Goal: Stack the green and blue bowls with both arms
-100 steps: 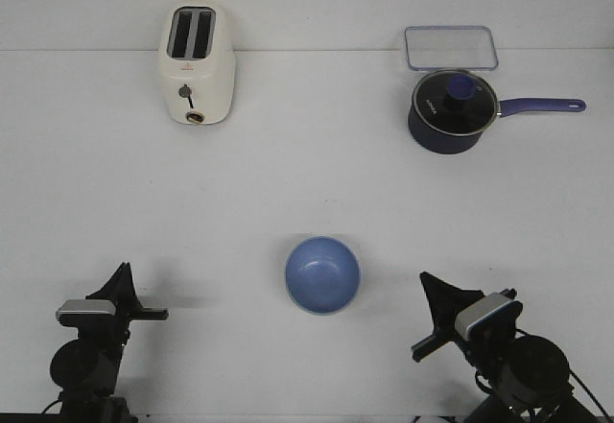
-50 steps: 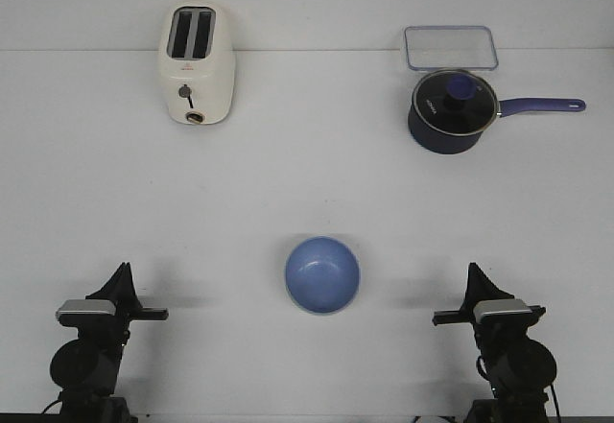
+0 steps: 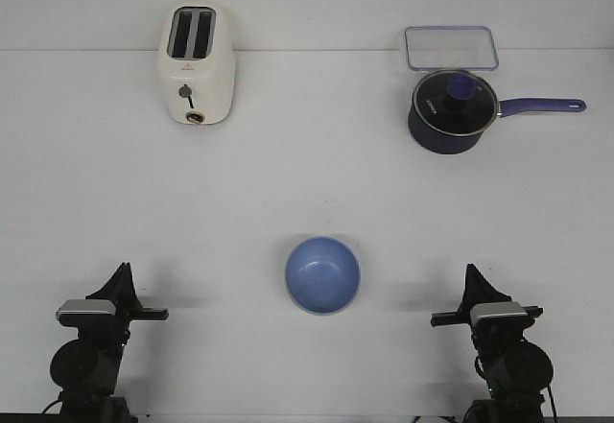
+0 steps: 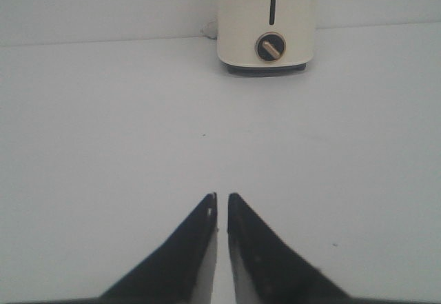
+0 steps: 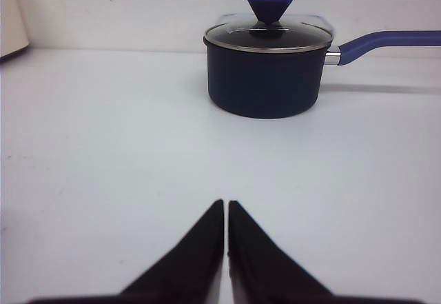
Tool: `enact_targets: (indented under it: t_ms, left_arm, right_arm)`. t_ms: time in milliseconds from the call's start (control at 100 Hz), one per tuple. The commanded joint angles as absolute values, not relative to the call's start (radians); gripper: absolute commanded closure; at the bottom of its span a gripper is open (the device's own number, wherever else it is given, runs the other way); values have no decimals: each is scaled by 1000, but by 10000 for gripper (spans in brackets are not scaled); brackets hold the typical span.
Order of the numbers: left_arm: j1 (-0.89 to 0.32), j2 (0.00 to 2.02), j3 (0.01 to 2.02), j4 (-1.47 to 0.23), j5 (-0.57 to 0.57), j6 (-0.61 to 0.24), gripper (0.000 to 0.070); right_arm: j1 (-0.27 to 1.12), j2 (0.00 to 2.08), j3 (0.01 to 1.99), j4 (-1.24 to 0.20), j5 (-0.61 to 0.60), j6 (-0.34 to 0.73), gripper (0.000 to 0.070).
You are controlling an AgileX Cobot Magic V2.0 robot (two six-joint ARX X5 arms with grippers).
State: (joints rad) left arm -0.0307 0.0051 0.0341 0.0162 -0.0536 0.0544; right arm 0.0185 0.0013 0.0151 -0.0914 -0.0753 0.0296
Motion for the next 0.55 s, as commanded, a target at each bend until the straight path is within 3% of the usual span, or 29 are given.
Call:
enact_targets:
  t_ms: [0, 540]
  left_arm:
    - [-30, 3, 14, 30, -53, 64, 686]
    - [-30, 3, 14, 31, -53, 64, 686]
  right_arm:
    - [17, 1, 12, -73, -75, 22, 691]
    - [17, 1, 13, -48, -75, 22, 691]
